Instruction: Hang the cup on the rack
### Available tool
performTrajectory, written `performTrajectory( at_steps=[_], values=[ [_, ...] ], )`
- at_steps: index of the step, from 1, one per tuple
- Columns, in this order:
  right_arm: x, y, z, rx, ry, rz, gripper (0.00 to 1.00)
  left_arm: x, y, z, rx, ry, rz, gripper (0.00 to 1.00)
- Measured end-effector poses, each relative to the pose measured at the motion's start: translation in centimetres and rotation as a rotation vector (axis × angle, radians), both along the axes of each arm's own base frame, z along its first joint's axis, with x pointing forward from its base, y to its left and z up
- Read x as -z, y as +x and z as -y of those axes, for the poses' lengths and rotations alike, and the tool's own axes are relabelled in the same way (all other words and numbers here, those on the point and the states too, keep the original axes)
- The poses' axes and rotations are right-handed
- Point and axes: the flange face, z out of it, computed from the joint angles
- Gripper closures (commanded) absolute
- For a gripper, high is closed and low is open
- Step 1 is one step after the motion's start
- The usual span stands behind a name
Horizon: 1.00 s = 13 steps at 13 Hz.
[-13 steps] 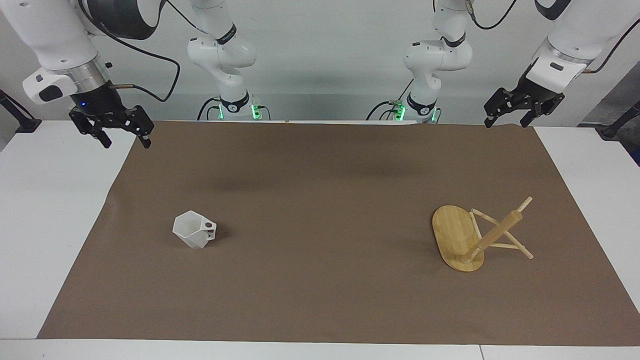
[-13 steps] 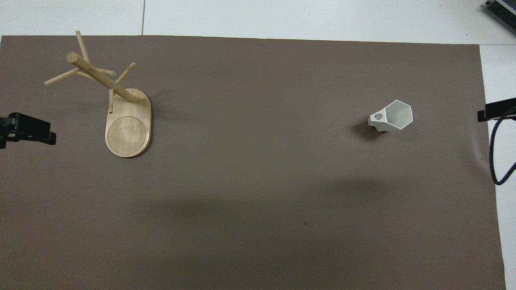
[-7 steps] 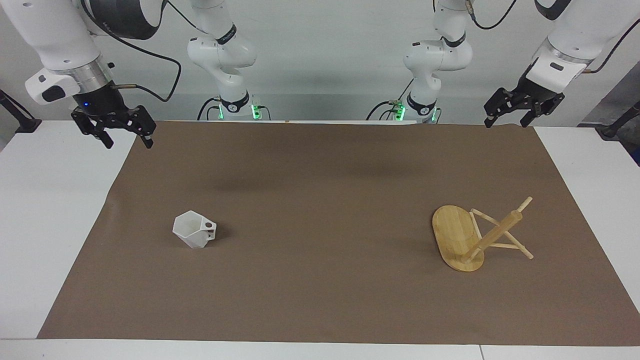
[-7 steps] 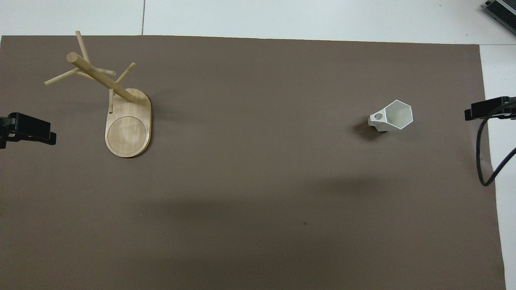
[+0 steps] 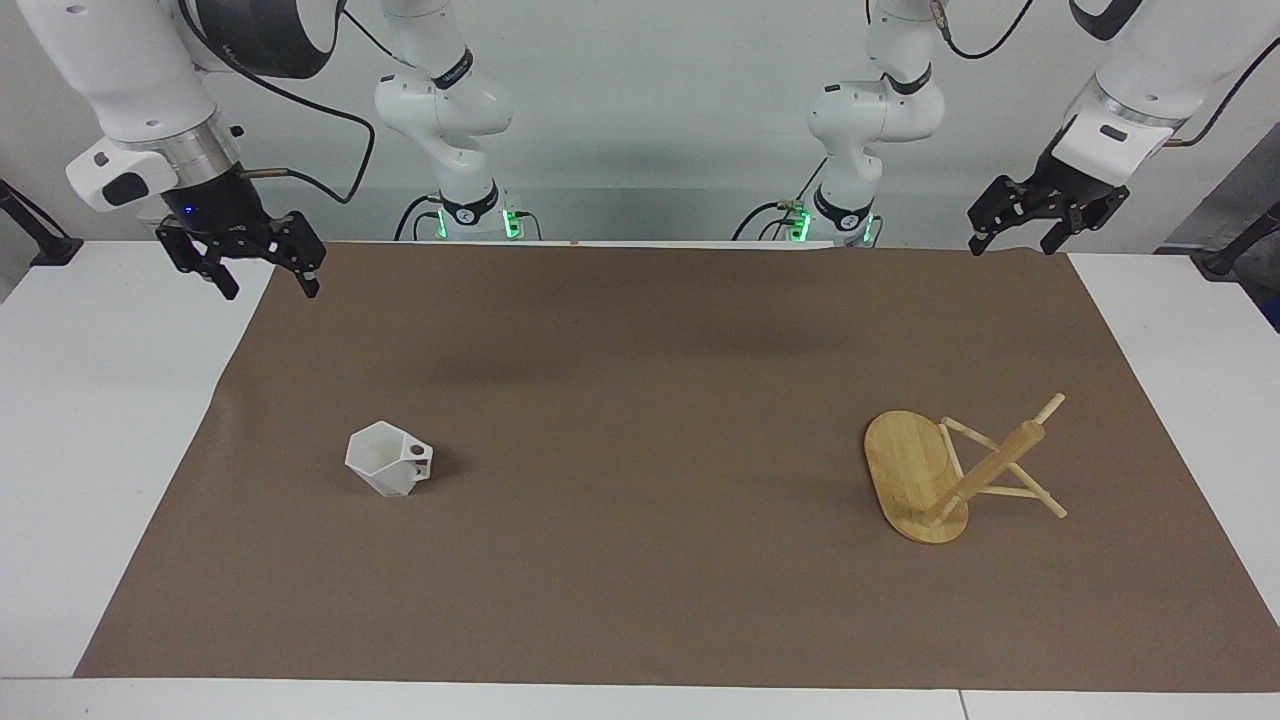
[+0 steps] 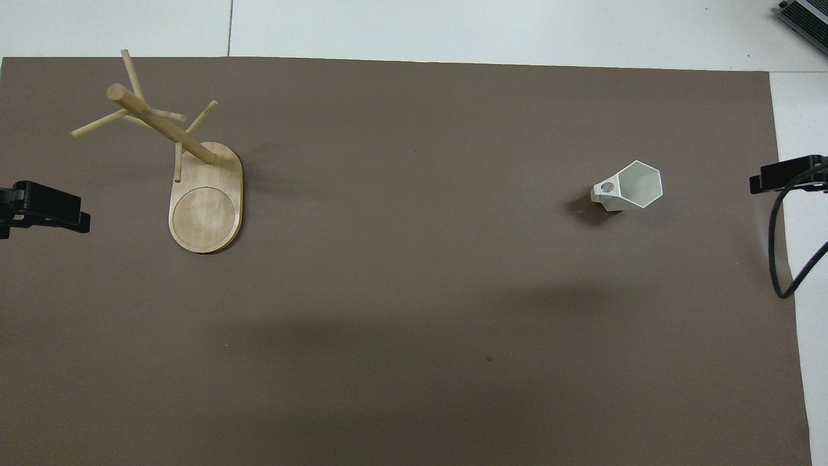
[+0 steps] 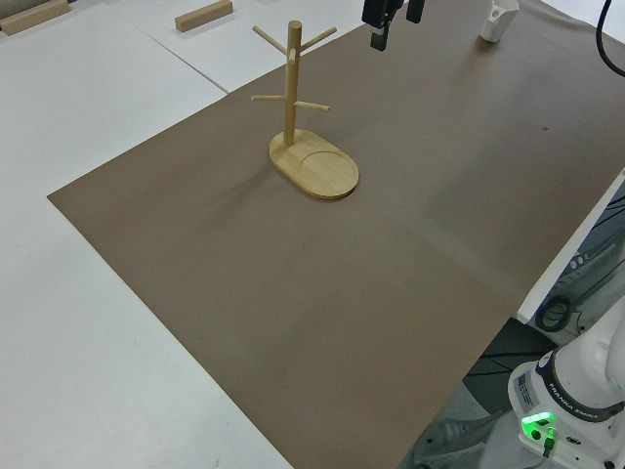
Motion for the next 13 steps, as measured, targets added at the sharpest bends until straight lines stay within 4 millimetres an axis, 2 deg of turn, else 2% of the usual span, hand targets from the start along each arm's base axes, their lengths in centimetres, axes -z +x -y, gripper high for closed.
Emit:
performTrajectory(
  at_steps=[6, 9, 13],
  values=[
    [0.0, 0.0, 0.0, 0.001, 0.0, -0.001, 0.0, 0.0, 0.0, 0.0, 0.0, 0.0, 0.0, 0.0],
    [0.3, 0.5, -0.7, -0.012, -0.003, 0.03, 0.0, 0.0, 0.0, 0.0, 0.0, 0.0, 0.0, 0.0],
    [1.9, 1.2, -1.8, -0.031, -0.007, 0.062, 0.0, 0.0, 0.0, 0.0, 0.0, 0.0, 0.0, 0.0]
  ],
)
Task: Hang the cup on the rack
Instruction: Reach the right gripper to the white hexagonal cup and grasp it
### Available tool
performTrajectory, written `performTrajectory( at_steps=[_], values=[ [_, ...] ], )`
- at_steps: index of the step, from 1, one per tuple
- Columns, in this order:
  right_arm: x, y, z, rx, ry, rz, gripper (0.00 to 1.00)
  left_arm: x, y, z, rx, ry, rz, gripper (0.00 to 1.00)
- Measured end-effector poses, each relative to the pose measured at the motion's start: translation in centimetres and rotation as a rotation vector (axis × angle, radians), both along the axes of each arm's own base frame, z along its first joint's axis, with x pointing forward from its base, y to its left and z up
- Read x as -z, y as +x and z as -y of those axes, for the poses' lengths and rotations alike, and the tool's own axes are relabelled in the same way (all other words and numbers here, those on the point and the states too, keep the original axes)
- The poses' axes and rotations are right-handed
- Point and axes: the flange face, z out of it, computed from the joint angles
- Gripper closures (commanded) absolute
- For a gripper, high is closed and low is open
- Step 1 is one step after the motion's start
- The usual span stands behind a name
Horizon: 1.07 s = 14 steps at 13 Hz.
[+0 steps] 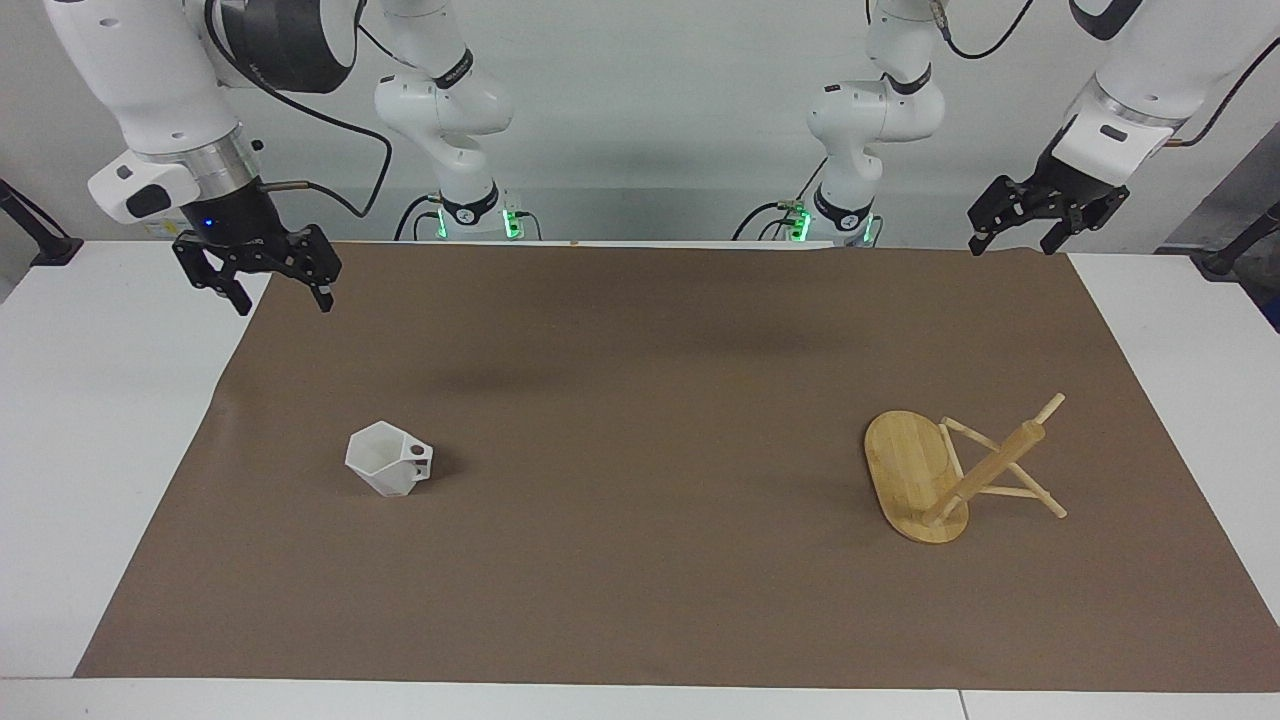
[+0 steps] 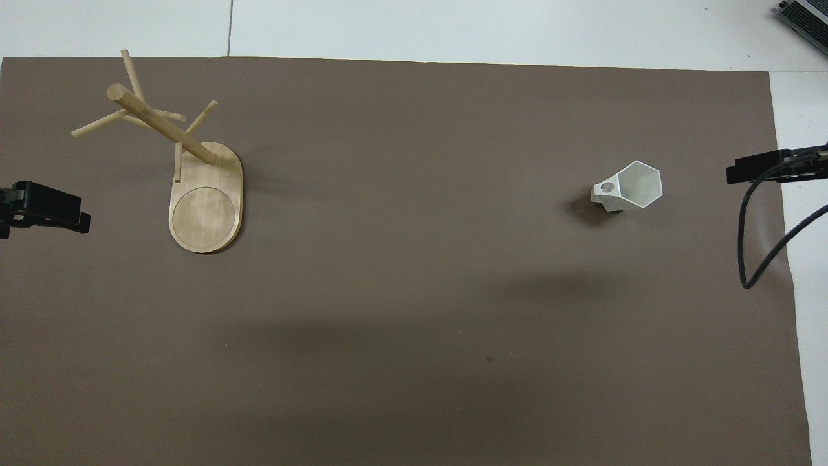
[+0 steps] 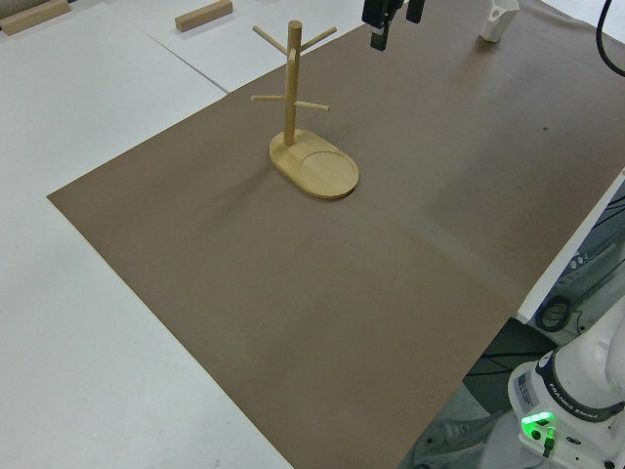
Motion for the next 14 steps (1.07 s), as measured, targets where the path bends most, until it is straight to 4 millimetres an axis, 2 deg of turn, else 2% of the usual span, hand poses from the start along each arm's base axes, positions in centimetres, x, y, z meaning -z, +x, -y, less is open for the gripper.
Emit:
performTrajectory(
  at_steps=[3, 5, 9, 10, 12, 14],
  values=[
    [3.1, 1.0, 0.1, 0.004, -0.004, 0.034, 0.0, 0.0, 0.0, 0.0, 0.0, 0.0, 0.0, 0.0],
    [7.1, 2.1, 0.2, 0.007, -0.008, 0.036, 0.0, 0.0, 0.0, 0.0, 0.0, 0.0, 0.0, 0.0],
    [16.8, 5.5, 0.4, 0.011, -0.022, 0.045, 0.0, 0.0, 0.0, 0.0, 0.0, 0.0, 0.0, 0.0],
    [18.3, 6.1, 0.4, 0.011, -0.025, 0.049, 0.0, 0.0, 0.0, 0.0, 0.0, 0.0, 0.0, 0.0],
    [19.8, 6.8, 0.5, 0.011, -0.029, 0.068, 0.0, 0.0, 0.0, 0.0, 0.0, 0.0, 0.0, 0.0],
    [20.4, 7.1, 0.5, 0.012, -0.031, 0.08, 0.0, 0.0, 0.0, 0.0, 0.0, 0.0, 0.0, 0.0]
  ],
)
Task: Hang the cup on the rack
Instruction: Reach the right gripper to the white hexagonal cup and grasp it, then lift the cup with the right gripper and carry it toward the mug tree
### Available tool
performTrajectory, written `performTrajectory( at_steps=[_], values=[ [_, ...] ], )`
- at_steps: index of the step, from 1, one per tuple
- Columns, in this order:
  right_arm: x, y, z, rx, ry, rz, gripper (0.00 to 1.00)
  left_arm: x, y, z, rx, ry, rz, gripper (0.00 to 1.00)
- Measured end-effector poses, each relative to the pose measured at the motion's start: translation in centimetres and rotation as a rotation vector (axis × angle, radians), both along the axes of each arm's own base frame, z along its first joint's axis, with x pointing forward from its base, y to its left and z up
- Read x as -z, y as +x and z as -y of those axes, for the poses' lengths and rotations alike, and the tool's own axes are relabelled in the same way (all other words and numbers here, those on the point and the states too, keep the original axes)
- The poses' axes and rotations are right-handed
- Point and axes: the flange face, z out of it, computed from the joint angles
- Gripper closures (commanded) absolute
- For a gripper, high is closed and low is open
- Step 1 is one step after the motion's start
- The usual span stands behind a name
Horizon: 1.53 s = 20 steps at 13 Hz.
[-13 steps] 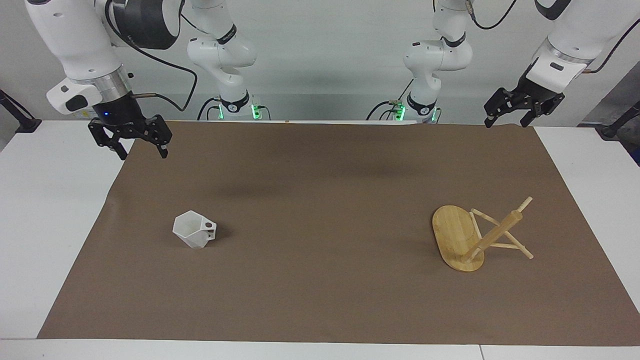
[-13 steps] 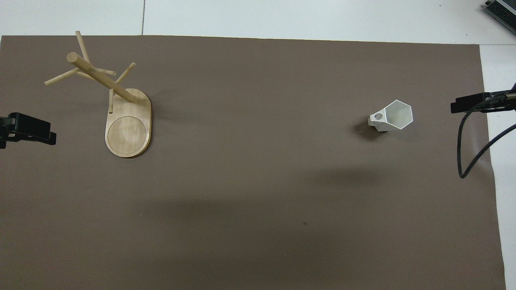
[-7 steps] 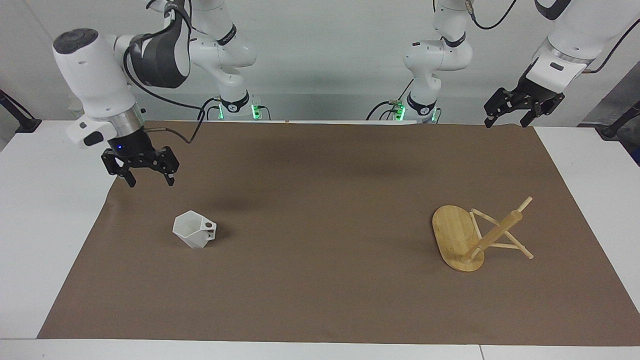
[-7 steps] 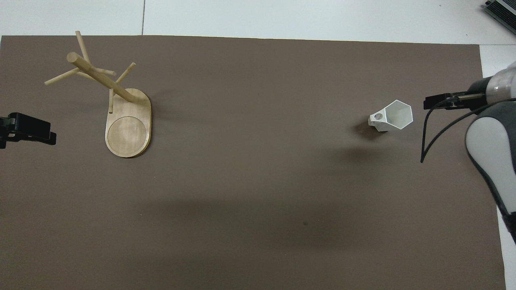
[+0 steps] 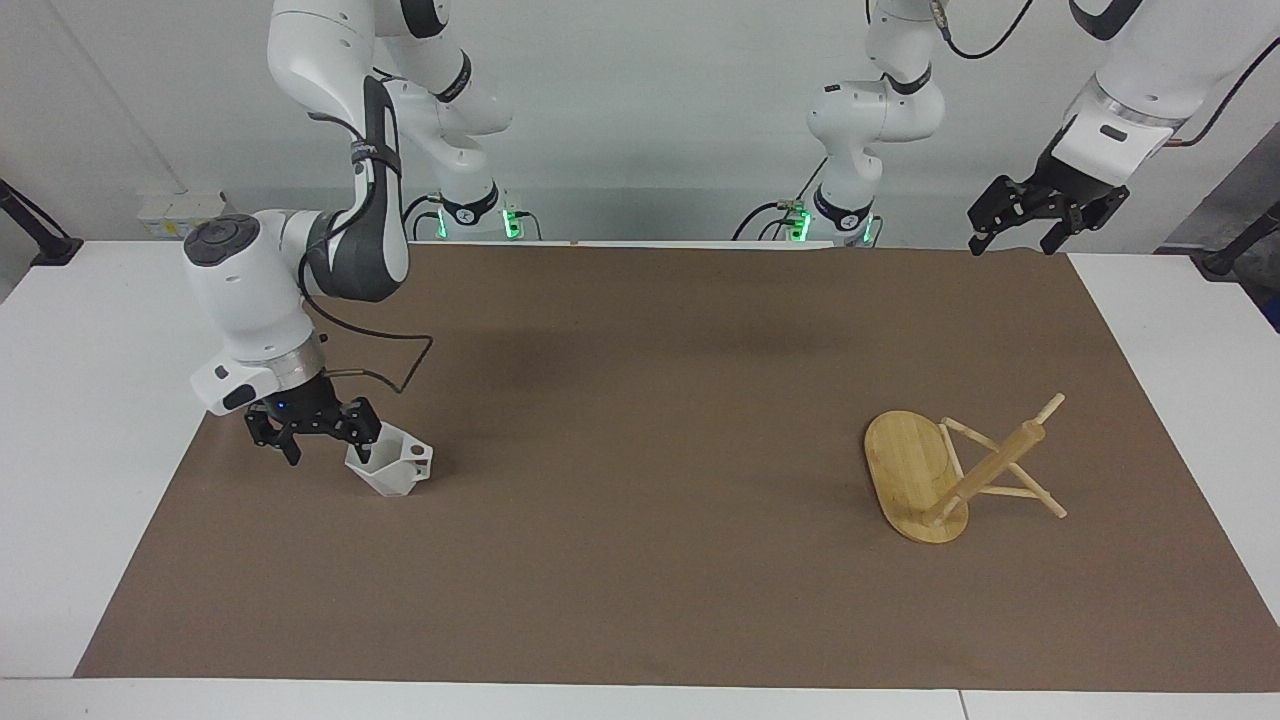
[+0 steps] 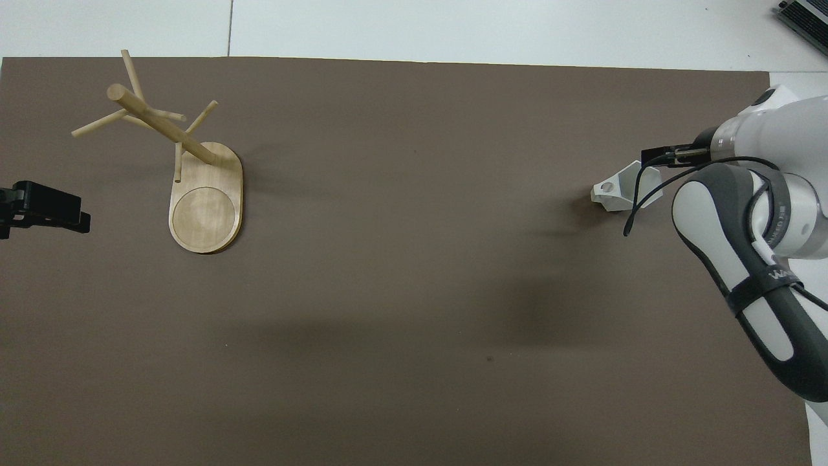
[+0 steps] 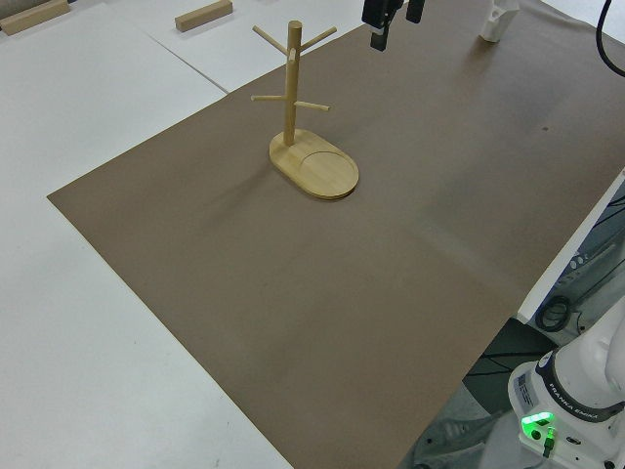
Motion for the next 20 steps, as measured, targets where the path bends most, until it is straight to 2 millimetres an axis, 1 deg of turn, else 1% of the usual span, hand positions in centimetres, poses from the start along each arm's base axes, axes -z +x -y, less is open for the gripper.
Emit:
performTrajectory(
  at_steps=[2, 5, 6, 8, 12, 13, 15, 17, 18, 20],
  values=[
    [1.1, 0.0, 0.0, 0.0, 0.0, -0.011, 0.0, 0.0, 0.0, 0.0, 0.0, 0.0, 0.0, 0.0],
    [4.4, -0.4, 0.0, -0.017, -0.006, -0.026, 0.0, 0.0, 0.0, 0.0, 0.0, 0.0, 0.0, 0.0],
    [5.2, -0.6, -0.1, -0.023, -0.007, -0.034, 0.0, 0.0, 0.0, 0.0, 0.0, 0.0, 0.0, 0.0],
    [5.7, -0.8, -0.1, -0.028, -0.008, -0.042, 0.0, 0.0, 0.0, 0.0, 0.0, 0.0, 0.0, 0.0],
    [5.9, -0.9, -0.1, -0.029, -0.007, -0.046, 0.0, 0.0, 0.0, 0.0, 0.0, 0.0, 0.0, 0.0],
    [5.9, -0.9, -0.1, -0.029, -0.007, -0.046, 0.03, 0.0, 0.0, 0.0, 0.0, 0.0, 0.0, 0.0],
    [5.9, -0.9, -0.1, -0.03, -0.008, -0.045, 0.18, 0.0, 0.0, 0.0, 0.0, 0.0, 0.0, 0.0],
    [5.8, -0.9, -0.1, -0.037, -0.009, -0.044, 0.35, 0.0, 0.0, 0.0, 0.0, 0.0, 0.0, 0.0],
    [5.7, -0.8, -0.2, -0.04, -0.009, -0.043, 0.41, 0.0, 0.0, 0.0, 0.0, 0.0, 0.0, 0.0],
    [5.6, -0.8, -0.4, -0.044, -0.01, -0.042, 0.56, 0.0, 0.0, 0.0, 0.0, 0.0, 0.0, 0.0]
  ],
)
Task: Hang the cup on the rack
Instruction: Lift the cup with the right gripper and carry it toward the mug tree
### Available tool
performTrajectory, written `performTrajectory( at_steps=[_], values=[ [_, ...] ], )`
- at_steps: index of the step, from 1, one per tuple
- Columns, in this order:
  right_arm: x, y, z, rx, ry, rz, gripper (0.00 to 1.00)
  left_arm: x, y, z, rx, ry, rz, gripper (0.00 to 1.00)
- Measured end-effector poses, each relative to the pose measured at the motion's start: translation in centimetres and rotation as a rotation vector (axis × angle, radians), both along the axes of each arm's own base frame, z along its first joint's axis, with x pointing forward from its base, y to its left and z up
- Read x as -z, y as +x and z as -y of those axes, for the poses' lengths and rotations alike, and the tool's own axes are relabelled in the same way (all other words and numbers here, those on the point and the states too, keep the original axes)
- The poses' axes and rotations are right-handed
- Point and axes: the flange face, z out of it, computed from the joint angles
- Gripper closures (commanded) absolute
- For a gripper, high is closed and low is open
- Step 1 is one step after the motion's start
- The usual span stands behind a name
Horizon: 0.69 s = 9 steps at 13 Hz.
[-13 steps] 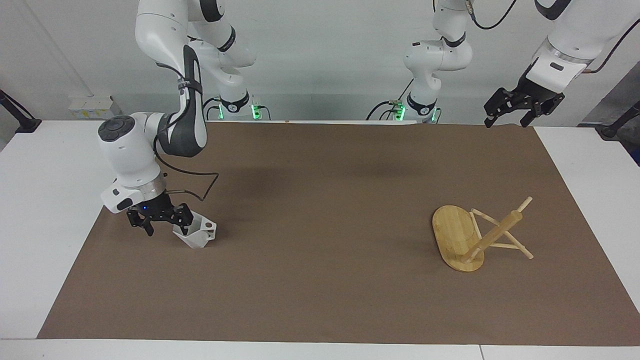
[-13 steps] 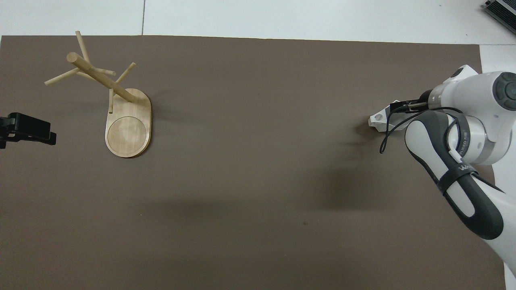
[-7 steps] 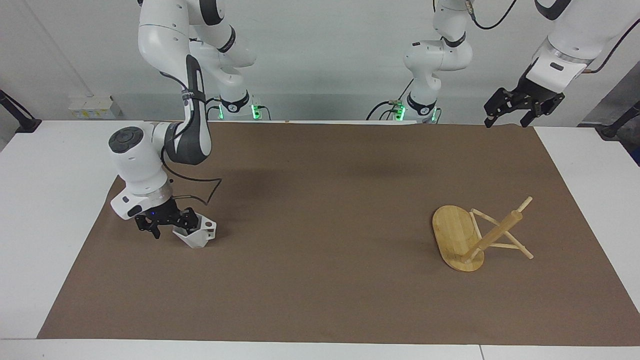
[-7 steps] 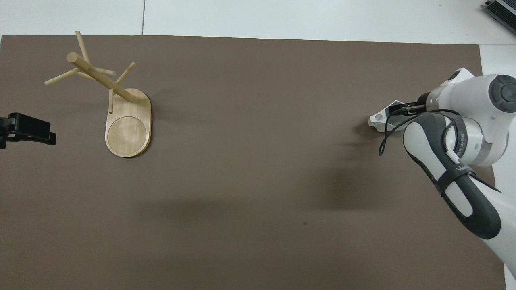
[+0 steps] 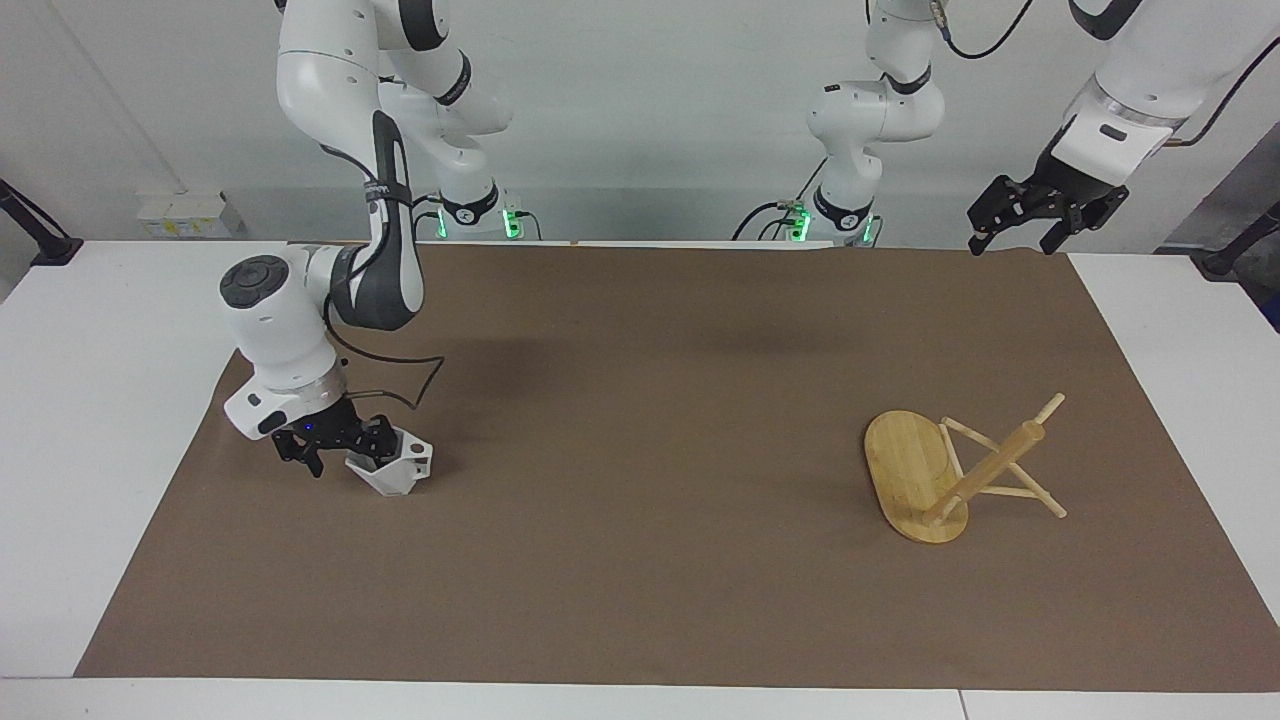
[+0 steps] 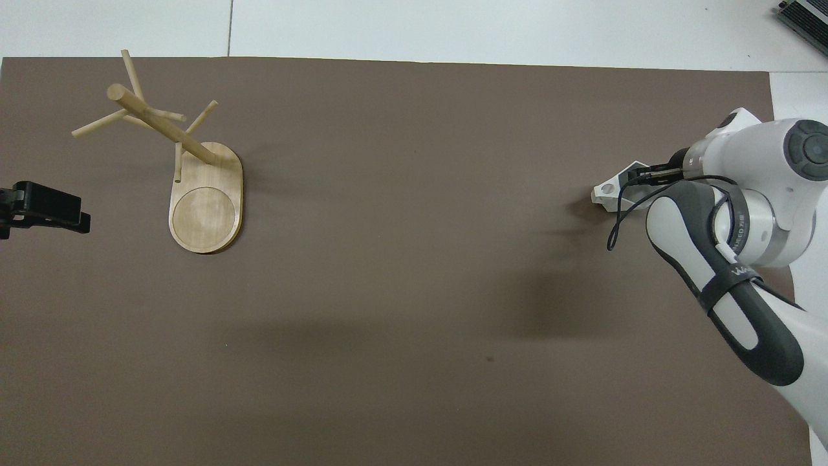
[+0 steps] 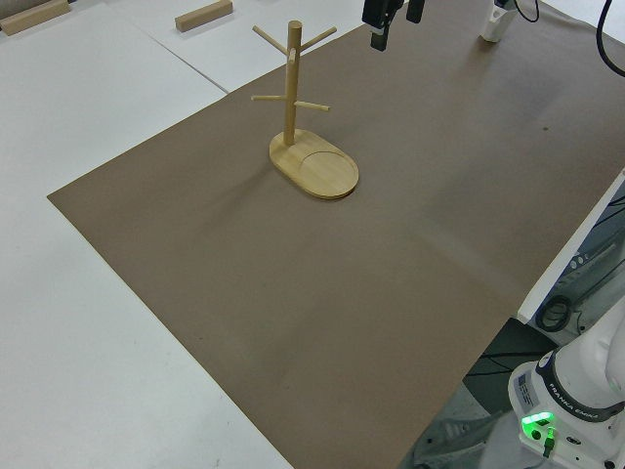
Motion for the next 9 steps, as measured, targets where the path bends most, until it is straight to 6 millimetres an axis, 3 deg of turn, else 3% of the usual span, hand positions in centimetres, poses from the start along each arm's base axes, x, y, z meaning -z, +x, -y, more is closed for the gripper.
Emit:
performTrajectory(
  at_steps=[4, 9],
  values=[
    [-0.1, 0.0, -0.4, -0.007, 0.001, -0.001, 1.0, 0.0, 0.0, 0.0, 0.0, 0.0, 0.0, 0.0],
    [-0.9, 0.2, -1.4, -0.023, 0.006, 0.0, 1.0, 0.0, 0.0, 0.0, 0.0, 0.0, 0.0, 0.0]
  ],
)
